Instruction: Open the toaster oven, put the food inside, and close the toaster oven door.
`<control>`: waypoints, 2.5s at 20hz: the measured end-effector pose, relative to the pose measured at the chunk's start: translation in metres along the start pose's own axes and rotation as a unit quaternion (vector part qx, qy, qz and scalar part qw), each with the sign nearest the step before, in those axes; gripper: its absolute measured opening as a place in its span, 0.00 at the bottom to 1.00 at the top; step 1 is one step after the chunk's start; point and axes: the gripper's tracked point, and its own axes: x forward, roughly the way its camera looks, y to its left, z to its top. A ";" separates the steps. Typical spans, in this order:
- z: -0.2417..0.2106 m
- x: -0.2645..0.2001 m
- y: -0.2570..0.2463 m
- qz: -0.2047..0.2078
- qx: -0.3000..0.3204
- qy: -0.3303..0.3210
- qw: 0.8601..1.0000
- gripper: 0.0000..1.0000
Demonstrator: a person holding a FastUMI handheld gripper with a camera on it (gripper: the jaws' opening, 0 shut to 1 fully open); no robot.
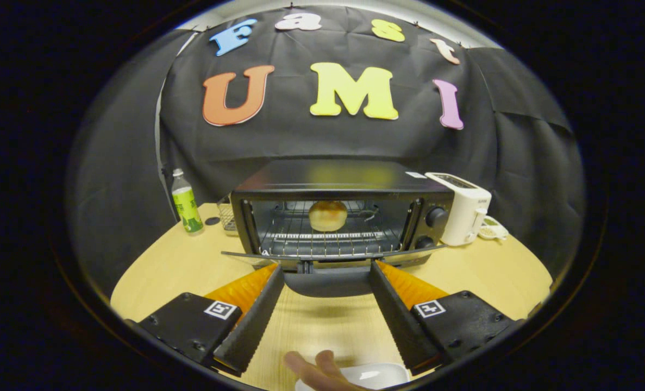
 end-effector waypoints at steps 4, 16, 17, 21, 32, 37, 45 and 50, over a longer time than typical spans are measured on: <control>0.018 0.013 0.000 -0.007 -0.025 -0.043 0.999 1.00; 0.045 -0.008 -0.012 0.020 0.014 -0.077 0.997 1.00; 0.050 -0.016 -0.009 0.026 0.010 -0.084 0.996 1.00; 0.078 -0.058 -0.012 0.035 -0.003 -0.127 0.991 1.00; 0.185 -0.181 -0.021 0.014 0.048 -0.164 0.985 1.00; 0.172 -0.234 -0.036 0.003 -0.002 -0.172 0.985 1.00; 0.110 -0.290 -0.067 -0.006 -0.026 -0.141 0.990 1.00; 0.088 -0.295 -0.079 -0.006 -0.007 -0.134 0.991 1.00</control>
